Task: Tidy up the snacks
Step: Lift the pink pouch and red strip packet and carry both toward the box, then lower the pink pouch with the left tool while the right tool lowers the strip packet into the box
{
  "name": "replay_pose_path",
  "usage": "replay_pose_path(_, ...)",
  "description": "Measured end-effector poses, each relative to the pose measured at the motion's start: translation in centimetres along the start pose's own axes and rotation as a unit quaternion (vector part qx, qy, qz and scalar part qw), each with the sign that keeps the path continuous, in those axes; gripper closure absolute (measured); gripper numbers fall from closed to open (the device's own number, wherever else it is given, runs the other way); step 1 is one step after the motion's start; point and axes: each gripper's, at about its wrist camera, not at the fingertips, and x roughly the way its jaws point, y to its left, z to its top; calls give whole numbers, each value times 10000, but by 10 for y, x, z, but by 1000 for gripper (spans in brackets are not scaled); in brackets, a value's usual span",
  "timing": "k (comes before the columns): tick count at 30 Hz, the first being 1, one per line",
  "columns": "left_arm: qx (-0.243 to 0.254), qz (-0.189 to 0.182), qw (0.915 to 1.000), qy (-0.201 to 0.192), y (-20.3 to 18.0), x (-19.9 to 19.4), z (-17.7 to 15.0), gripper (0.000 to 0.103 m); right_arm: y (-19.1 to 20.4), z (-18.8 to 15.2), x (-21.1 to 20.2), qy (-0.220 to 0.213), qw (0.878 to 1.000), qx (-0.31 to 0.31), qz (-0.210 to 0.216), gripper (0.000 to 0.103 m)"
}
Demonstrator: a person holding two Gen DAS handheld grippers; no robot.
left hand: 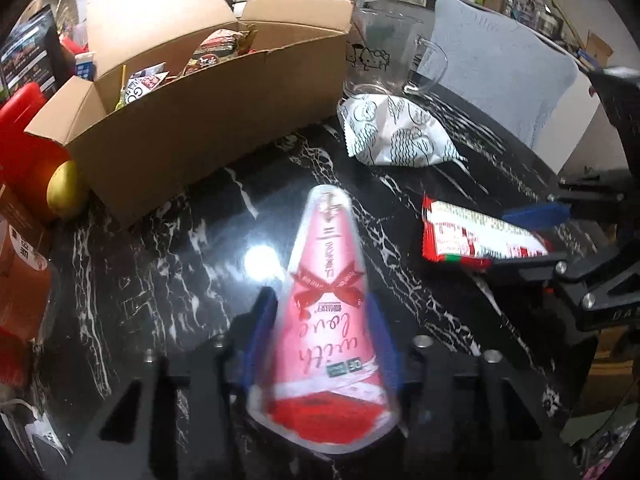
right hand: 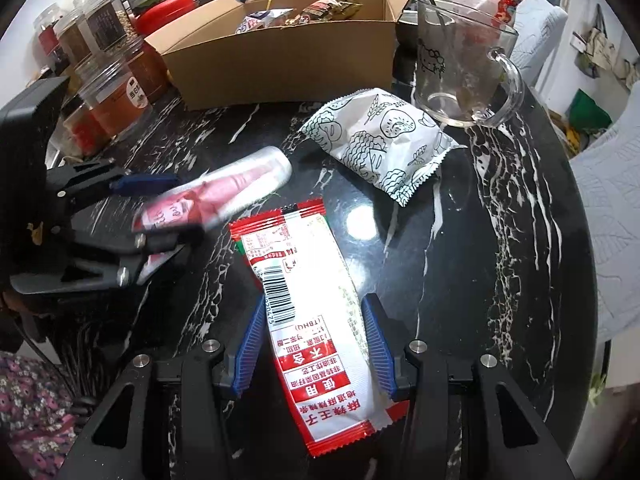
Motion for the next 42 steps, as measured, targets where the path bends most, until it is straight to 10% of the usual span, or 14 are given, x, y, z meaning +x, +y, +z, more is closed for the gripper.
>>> replay_pose_path(15,-355,-301,9985,-288,8,-30,-4,67,9,-7,-12,-351,9989,307,75,57)
replay_pose_path(42,-449,371,9807,-1866,38,-141,45,67,47,60,-84,-1873,9816,115,339,57)
